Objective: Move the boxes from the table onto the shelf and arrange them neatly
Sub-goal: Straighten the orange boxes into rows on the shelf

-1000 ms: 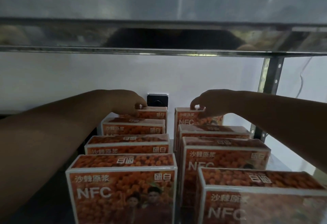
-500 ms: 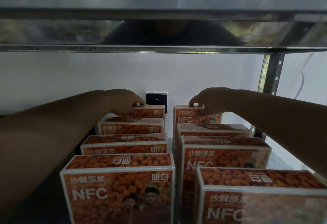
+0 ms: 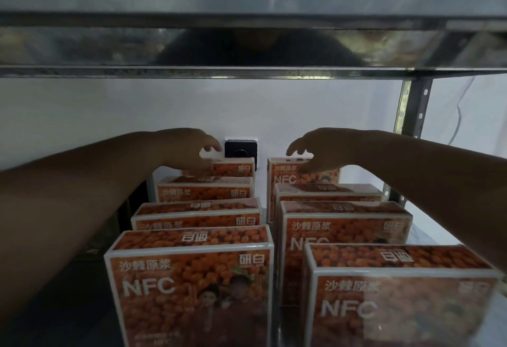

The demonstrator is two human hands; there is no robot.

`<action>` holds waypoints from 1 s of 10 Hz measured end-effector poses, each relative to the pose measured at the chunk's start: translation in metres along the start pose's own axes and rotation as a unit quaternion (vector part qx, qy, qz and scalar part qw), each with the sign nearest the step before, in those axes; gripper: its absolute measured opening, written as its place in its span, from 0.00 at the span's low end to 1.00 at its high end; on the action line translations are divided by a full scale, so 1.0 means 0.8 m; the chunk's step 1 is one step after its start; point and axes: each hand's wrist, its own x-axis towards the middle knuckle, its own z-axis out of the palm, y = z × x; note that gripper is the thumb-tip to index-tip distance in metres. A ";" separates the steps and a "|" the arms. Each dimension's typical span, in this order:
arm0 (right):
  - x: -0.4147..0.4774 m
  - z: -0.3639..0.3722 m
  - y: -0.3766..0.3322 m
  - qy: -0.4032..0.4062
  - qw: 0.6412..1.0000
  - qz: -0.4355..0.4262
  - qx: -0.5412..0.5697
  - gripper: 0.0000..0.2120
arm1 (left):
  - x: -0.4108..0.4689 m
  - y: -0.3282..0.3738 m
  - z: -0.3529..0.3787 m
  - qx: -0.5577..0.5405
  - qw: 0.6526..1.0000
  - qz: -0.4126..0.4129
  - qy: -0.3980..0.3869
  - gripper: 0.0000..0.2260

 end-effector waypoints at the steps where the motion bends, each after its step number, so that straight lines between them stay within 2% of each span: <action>1: -0.002 -0.008 -0.003 0.030 0.999 -0.037 0.006 0.16 | -0.011 0.005 -0.015 -0.043 0.997 0.034 0.051 0.13; 2: -0.020 -0.016 -0.022 0.016 0.999 -0.036 0.021 0.11 | -0.023 0.020 -0.034 -0.112 0.992 0.054 0.025 0.08; 3: -0.049 -0.020 -0.038 -0.010 0.996 -0.047 0.069 0.06 | -0.035 0.035 -0.043 -0.121 0.989 0.070 -0.037 0.11; 4: -0.056 -0.019 -0.038 -0.005 0.995 -0.053 0.090 0.09 | -0.043 0.044 -0.042 -0.113 0.986 0.080 -0.091 0.12; 5: -0.067 -0.022 -0.038 -0.042 0.992 -0.049 0.112 0.11 | -0.046 0.046 -0.037 -0.091 0.985 0.081 -0.123 0.13; 6: -0.078 -0.024 -0.038 -0.065 0.990 -0.044 0.117 0.15 | -0.050 0.049 -0.035 -0.084 0.987 0.075 -0.117 0.14; 8: -0.084 -0.023 -0.035 -0.070 0.987 -0.047 0.134 0.14 | -0.054 0.059 -0.031 -0.023 0.993 0.057 -0.099 0.14; 9: -0.083 -0.017 -0.032 -0.063 0.992 -0.050 0.096 0.18 | -0.053 0.062 -0.030 -0.011 0.995 0.050 -0.084 0.14; 10: -0.081 -0.012 -0.034 -0.029 0.997 -0.049 0.057 0.18 | -0.053 0.065 -0.031 0.002 0.996 0.039 -0.076 0.15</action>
